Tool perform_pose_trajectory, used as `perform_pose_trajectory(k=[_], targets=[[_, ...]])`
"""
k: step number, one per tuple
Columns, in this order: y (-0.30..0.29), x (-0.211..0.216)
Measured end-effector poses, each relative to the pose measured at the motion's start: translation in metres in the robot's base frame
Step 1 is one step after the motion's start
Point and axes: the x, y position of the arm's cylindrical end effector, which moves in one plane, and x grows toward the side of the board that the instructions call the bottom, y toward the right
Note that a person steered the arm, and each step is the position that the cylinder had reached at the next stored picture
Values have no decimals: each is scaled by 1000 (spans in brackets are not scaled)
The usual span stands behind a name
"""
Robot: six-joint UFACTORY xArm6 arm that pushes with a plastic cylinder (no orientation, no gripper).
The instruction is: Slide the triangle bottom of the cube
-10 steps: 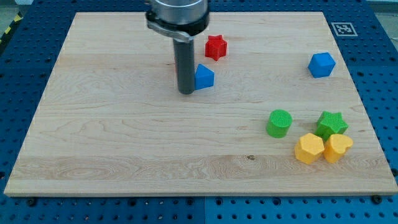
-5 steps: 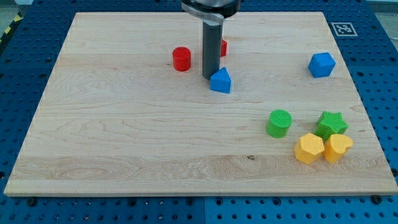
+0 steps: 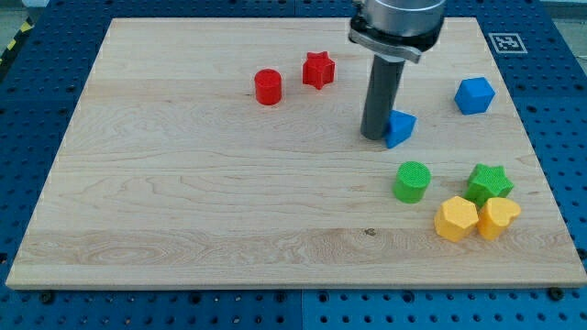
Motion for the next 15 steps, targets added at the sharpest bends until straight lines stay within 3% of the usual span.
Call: perform_pose_trajectory(k=[2, 5, 9, 13, 15], targets=[[26, 23], [39, -19], [77, -5], [89, -35], [103, -18]])
